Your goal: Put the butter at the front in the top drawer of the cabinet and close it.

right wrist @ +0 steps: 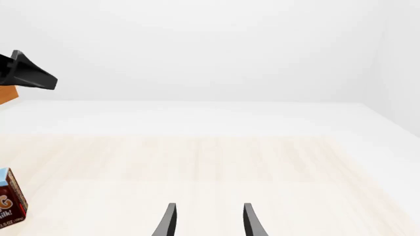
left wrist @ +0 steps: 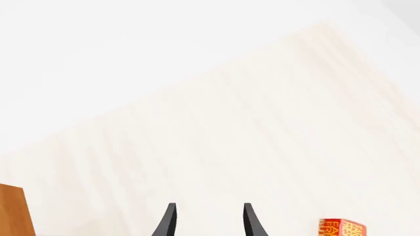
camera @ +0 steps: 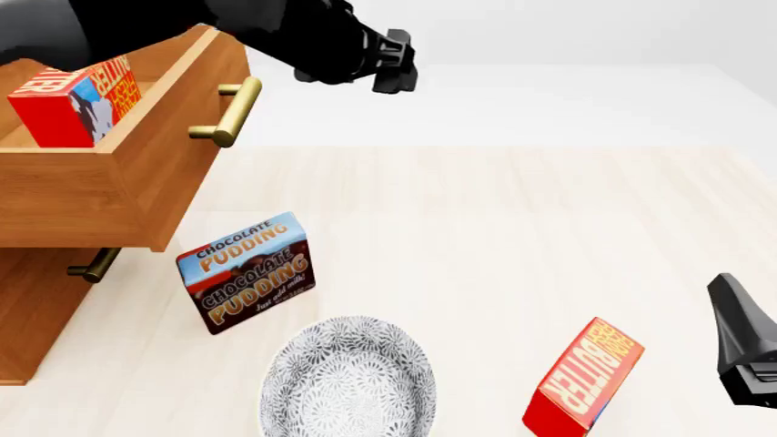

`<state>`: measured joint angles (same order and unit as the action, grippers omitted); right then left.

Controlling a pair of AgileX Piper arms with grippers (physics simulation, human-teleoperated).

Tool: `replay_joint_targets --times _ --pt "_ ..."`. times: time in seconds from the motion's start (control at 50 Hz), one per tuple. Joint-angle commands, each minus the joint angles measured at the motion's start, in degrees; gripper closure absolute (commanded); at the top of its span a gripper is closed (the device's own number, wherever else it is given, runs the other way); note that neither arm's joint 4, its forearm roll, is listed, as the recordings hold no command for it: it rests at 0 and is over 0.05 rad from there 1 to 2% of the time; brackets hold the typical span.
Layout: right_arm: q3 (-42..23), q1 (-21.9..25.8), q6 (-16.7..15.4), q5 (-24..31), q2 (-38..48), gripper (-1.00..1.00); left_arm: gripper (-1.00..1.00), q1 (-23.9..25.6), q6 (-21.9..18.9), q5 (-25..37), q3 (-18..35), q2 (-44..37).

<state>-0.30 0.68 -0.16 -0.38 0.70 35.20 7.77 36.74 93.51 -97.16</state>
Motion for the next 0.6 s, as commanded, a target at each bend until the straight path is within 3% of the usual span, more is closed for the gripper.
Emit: replay_joint_targets --times 0.02,0.6 --pt "0.07 -0.02 0.05 -0.08 0.03 -1.00 -1.00 -0.63 1.88 -4.81 -4.17 -1.00" --pt "0.07 -0.02 0.05 -0.08 0.03 -1.00 -1.00 -6.53 3.98 -9.24 -12.77 1.14"
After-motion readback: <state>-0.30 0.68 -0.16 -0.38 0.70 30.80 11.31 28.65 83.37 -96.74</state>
